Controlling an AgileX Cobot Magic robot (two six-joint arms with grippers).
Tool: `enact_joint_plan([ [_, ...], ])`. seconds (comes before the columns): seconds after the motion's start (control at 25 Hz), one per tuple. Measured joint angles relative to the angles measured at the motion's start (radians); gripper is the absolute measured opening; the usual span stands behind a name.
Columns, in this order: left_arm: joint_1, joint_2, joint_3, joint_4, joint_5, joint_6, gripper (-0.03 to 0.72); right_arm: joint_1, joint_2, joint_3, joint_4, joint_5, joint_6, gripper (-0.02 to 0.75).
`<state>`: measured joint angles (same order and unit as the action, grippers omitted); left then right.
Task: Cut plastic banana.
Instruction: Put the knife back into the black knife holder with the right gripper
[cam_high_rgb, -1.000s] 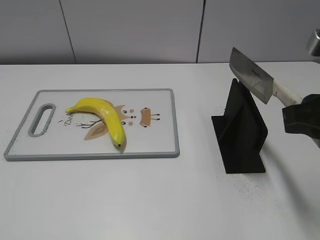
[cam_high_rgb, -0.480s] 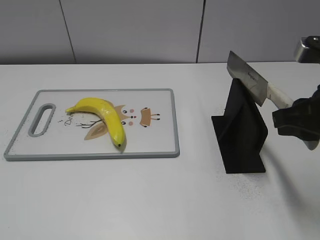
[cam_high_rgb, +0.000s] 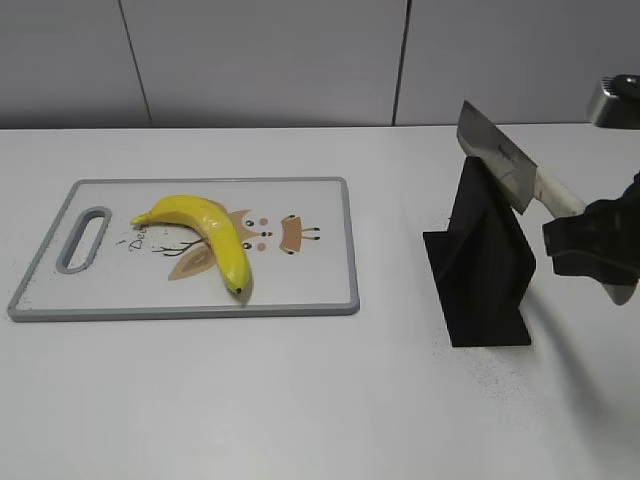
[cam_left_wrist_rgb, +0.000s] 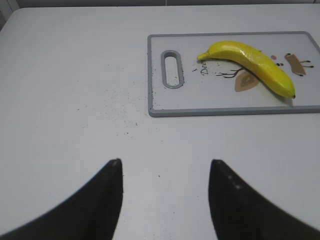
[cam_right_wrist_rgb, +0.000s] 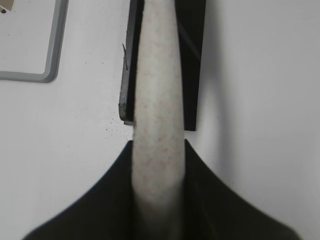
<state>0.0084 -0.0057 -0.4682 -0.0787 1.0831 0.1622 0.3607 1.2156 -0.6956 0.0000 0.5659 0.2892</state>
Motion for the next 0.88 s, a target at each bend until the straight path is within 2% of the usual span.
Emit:
enact_joint_plan([
  [0.64,0.000,0.000,0.000,0.000,0.000,0.000,0.535,0.000,0.019,-0.076,0.050,0.169,-0.002,0.164],
  [0.88,0.000,0.000,0.000,0.000,0.000,0.000,0.535,0.031,0.065,-0.112,0.063,0.226,0.016,0.164],
])
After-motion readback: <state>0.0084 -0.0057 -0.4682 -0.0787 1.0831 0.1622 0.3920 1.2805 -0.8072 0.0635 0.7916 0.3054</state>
